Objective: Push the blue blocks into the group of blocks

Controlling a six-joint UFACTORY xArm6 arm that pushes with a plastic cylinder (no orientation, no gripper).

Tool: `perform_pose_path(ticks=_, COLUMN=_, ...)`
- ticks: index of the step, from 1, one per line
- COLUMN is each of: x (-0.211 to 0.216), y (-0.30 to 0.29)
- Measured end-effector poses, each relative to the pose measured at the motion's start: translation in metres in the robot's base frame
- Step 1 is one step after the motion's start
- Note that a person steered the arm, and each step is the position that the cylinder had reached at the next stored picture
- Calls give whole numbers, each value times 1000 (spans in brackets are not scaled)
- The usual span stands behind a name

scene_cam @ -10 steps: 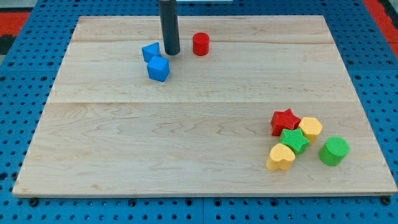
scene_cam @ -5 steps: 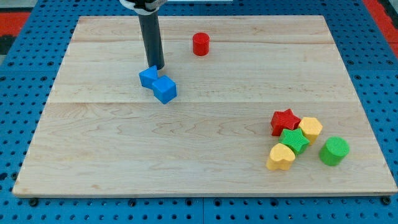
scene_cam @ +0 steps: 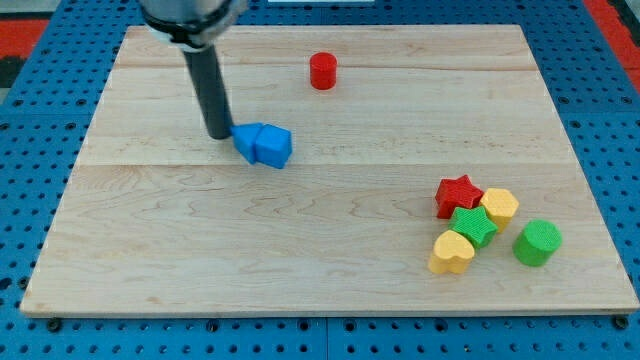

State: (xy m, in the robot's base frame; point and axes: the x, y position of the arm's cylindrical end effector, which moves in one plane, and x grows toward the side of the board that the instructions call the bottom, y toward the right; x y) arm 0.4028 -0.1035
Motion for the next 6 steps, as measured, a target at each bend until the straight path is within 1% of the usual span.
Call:
perform_pose_path(ticks=1, x=5, y=51)
perform_pose_path(ticks=2, x=3, y=86)
perform_pose_path(ticks=3, x=31, y=107)
perform_pose_path(ticks=4, x=68, y=117)
perform_pose_path(ticks=5, x=66, y=76)
perform_pose_path(ticks=6, x=87, y=77)
